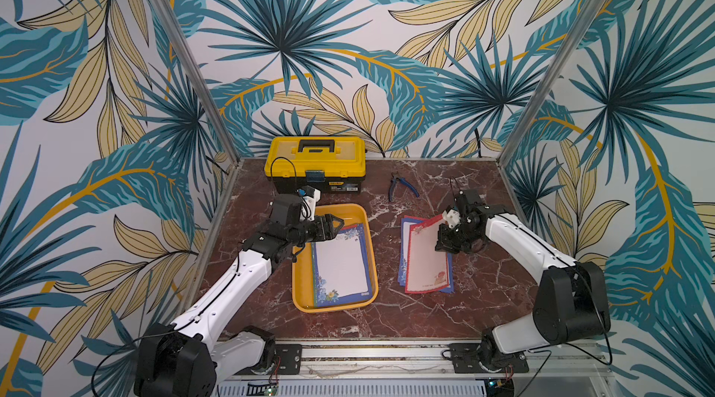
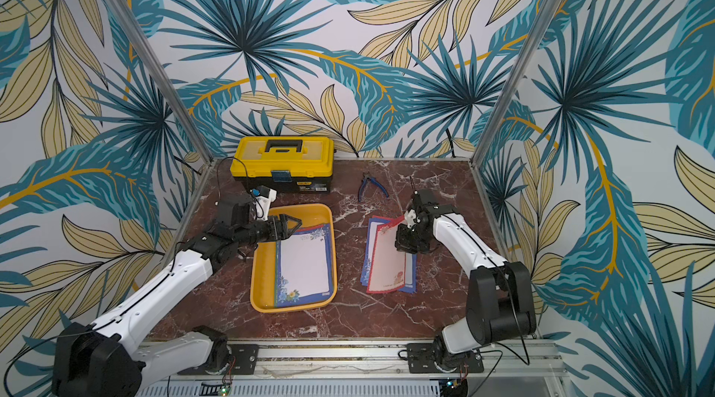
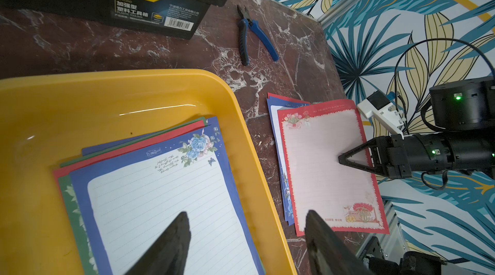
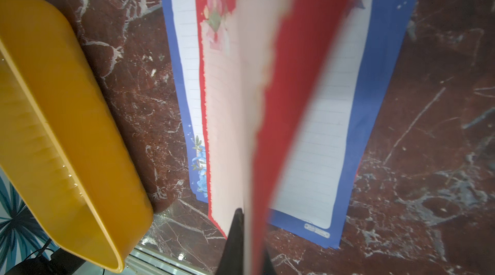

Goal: Take out the stationery paper from the storage box
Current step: Place the stationery paper at the center of the board.

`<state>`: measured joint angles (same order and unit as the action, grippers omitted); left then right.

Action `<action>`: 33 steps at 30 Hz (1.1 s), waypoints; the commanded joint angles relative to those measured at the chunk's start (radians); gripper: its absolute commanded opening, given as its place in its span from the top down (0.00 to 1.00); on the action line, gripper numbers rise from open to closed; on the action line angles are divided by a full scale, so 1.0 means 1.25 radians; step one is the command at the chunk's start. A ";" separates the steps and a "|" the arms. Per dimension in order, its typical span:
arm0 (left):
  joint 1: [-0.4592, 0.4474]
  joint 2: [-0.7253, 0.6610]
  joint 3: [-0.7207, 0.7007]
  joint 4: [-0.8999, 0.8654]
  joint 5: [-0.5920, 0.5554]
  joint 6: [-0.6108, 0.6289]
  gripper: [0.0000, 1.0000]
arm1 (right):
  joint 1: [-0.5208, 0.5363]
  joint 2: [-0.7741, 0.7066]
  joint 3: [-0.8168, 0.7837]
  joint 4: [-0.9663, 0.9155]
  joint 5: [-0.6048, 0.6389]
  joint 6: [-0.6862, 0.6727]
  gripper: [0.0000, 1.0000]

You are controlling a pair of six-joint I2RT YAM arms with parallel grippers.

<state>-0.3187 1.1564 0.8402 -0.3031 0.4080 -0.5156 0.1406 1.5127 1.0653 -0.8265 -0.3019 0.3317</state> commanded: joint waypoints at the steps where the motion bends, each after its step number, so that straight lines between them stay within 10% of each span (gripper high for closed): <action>1: 0.004 0.015 -0.011 0.007 0.008 0.013 0.31 | -0.008 0.023 -0.005 -0.002 0.039 -0.015 0.98; 8: 0.004 0.041 -0.006 0.008 0.003 0.017 0.31 | -0.020 0.064 -0.003 -0.004 0.087 -0.020 0.89; 18: 0.003 0.083 0.001 -0.025 -0.044 0.007 0.35 | -0.029 0.026 0.007 -0.012 0.260 -0.007 0.20; 33: -0.016 0.125 0.050 -0.205 -0.179 0.024 0.39 | 0.076 -0.091 0.090 -0.056 0.253 -0.002 0.25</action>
<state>-0.3279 1.3022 0.8742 -0.4896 0.2417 -0.5018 0.1711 1.4185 1.1393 -0.8692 0.0437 0.3248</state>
